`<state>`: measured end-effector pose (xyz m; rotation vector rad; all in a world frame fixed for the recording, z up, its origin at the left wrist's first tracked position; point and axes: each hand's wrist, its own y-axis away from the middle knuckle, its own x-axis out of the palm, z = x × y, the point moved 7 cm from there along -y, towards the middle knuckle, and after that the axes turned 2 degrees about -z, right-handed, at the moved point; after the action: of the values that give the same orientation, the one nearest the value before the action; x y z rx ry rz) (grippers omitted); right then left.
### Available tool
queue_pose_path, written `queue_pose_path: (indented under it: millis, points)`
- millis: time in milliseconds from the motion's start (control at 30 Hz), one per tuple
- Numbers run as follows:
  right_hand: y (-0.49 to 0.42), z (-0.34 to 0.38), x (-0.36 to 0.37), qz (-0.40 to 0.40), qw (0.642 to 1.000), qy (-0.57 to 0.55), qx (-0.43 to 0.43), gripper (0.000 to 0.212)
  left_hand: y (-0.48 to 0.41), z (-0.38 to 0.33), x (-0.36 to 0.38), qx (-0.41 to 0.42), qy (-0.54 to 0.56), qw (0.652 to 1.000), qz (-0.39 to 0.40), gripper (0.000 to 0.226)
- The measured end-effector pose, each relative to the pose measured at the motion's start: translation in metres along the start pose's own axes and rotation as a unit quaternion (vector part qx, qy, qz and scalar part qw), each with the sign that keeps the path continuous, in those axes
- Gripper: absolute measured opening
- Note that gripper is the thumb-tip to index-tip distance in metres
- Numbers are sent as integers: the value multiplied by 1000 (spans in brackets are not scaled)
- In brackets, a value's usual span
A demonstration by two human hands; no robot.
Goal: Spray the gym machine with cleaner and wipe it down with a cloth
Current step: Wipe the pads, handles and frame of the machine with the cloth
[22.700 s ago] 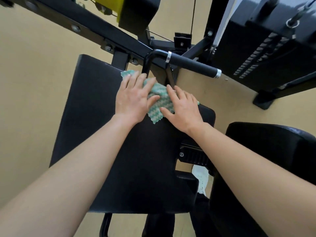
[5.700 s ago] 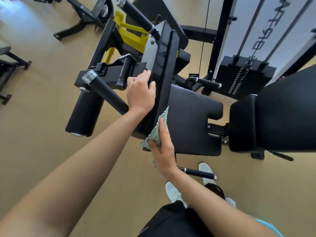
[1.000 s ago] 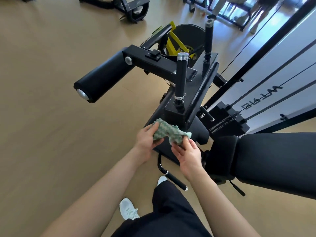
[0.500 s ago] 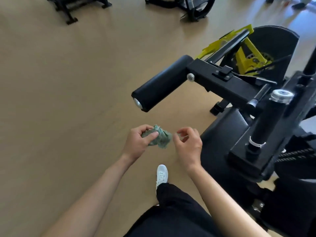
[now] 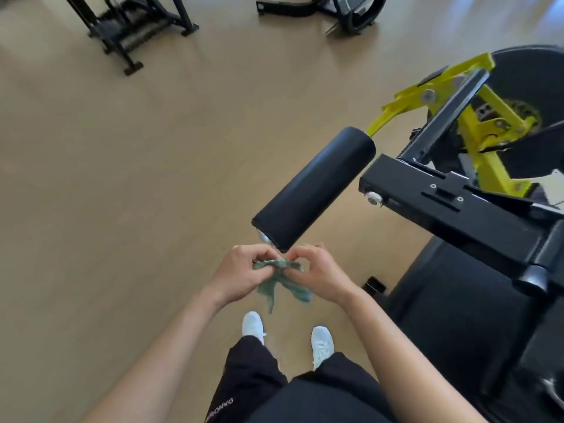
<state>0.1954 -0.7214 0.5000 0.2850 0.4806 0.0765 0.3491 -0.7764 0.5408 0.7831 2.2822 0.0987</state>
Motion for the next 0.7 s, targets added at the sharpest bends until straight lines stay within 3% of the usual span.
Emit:
queue_pose_path:
  millis: [233, 367, 467, 567, 700]
  points:
    - [-60, -28, 10, -4, 994, 26, 105, 5, -88, 63, -19, -15, 16, 998, 67, 14]
    - [-88, -30, 9, -84, 981, 2, 173, 6, -143, 88, -33, 0, -24, 995, 97, 19]
    - [-113, -32, 0, -138, 967, 7, 216, 8, -185, 97, -39, 17, -41, 990, 134, 5]
    - [-137, -35, -20, -250, 937, 30, 241, 11, -228, 99, -39, 37, -68, 989, 128, 22]
    - [-139, -29, -24, -433, 861, 93, 249, 27, -245, 89, -45, 116, -153, 981, -2, 32]
